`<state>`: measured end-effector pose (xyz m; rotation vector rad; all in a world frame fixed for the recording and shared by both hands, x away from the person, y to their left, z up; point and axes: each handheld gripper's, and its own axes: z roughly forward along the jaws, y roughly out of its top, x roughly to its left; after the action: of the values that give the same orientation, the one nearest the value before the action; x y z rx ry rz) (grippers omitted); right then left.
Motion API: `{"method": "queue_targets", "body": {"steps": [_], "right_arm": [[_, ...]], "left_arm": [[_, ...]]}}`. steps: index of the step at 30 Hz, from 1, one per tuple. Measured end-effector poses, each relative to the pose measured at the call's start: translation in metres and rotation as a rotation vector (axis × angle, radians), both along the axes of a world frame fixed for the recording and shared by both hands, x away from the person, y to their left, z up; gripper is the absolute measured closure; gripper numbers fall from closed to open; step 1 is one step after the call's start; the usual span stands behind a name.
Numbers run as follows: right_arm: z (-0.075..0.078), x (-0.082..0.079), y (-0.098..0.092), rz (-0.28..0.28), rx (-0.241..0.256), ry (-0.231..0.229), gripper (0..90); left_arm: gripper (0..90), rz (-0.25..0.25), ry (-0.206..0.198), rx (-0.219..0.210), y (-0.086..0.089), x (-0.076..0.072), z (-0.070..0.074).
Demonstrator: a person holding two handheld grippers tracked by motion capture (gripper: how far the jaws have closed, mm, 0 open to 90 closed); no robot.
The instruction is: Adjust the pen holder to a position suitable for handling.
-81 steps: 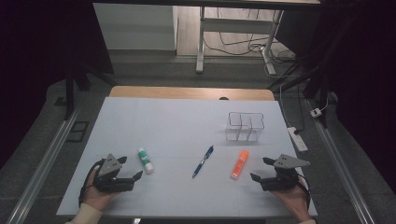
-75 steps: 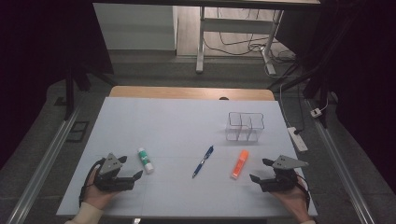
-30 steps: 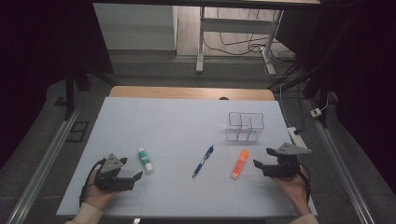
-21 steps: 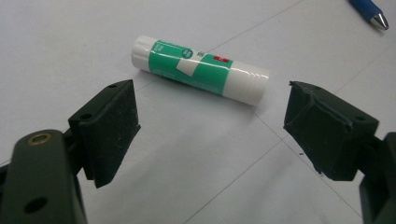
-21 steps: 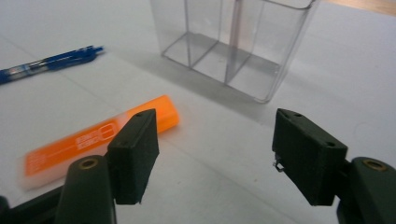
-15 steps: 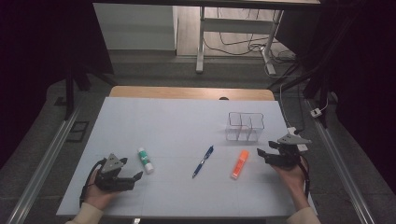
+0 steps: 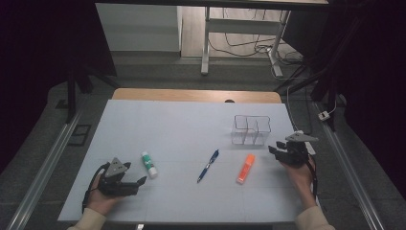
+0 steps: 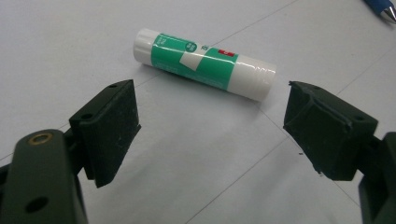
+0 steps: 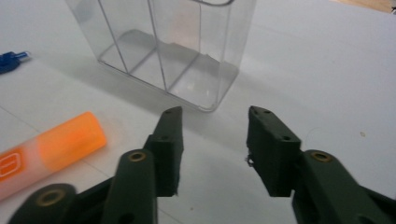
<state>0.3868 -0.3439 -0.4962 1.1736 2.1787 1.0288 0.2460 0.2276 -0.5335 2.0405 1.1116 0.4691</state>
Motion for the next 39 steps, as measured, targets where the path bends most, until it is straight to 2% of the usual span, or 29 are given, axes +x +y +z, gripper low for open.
{"method": "queue_targets", "body": {"steps": [6,10,21,24,34,39], "right_arm": [[-0.004,0.008,-0.002,-0.026,-0.019,0.016,76.4],[-0.004,0.014,-0.005,-0.037,-0.005,0.022,89.0],[-0.003,0.028,-0.010,-0.049,0.020,0.012,89.3],[-0.002,0.033,-0.011,-0.048,0.044,0.008,89.4],[-0.007,0.041,-0.008,-0.028,0.045,0.014,89.4],[-0.008,0.042,-0.006,-0.011,0.044,0.003,89.3]], "left_arm": [[18.0,0.000,0.001,-0.001,0.000,0.000,0.000],[18.1,-0.001,0.001,0.000,0.000,0.000,-0.001],[18.4,0.004,0.004,0.007,-0.001,0.000,-0.001],[18.4,0.005,0.003,0.009,0.000,0.000,0.000],[18.9,0.001,0.002,0.015,-0.001,-0.001,-0.001],[19.0,0.001,0.003,0.015,-0.001,-0.001,-0.001]]}}
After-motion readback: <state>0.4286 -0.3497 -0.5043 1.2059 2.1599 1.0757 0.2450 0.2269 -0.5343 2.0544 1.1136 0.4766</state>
